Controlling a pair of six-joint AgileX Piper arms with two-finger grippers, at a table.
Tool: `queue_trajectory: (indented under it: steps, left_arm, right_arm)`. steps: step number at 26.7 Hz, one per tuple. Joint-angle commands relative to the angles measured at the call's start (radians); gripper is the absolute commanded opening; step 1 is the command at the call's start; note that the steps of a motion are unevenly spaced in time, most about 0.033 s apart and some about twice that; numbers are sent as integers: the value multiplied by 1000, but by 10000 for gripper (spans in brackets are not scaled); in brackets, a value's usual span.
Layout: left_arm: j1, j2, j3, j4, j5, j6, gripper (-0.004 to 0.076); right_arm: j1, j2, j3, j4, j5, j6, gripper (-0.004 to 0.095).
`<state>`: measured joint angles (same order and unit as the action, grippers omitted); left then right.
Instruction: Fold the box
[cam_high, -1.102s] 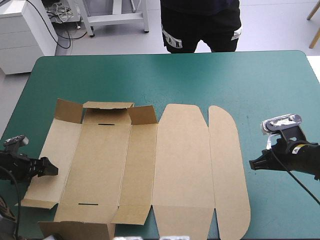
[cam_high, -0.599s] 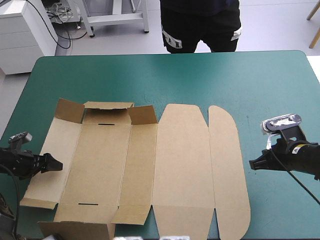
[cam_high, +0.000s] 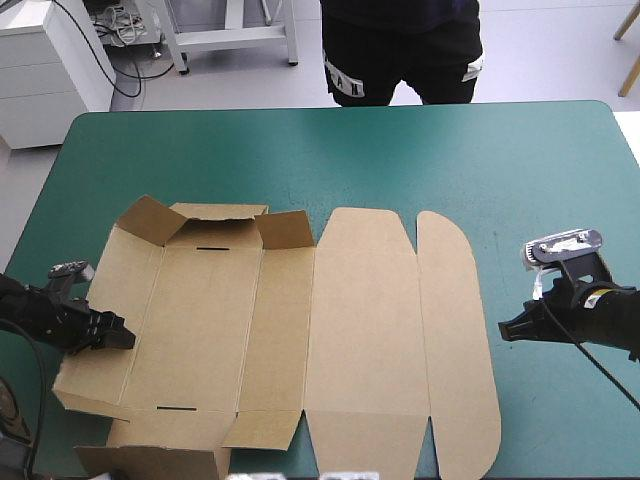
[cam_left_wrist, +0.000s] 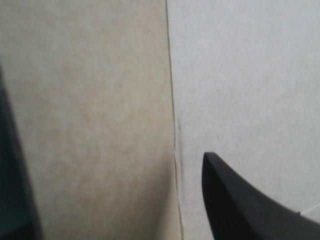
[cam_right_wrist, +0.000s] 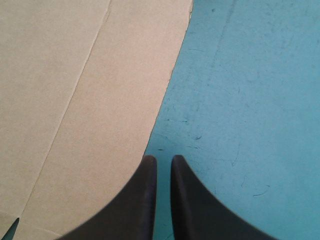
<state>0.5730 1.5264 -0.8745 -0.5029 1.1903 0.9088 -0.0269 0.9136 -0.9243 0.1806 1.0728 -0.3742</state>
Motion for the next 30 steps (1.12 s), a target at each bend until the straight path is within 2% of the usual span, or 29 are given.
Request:
queue_trajectory:
  steps: [1, 2, 6, 30]
  left_arm:
    - [-7, -27, -26, -34, 91, -7, 237]
    - [-7, -27, -26, -34, 91, -7, 212]
    - [-7, -27, -26, -38, 91, -7, -3]
    - [-25, -32, -71, -40, 91, 2, -8]
  right_arm:
    - [-8, -11, -25, 8, -28, -9, 86]
    - [-8, -11, -25, 8, -28, -9, 86]
    - [-8, -11, -25, 8, -28, -9, 86]
    - [-8, -11, -25, 8, -28, -12, 86]
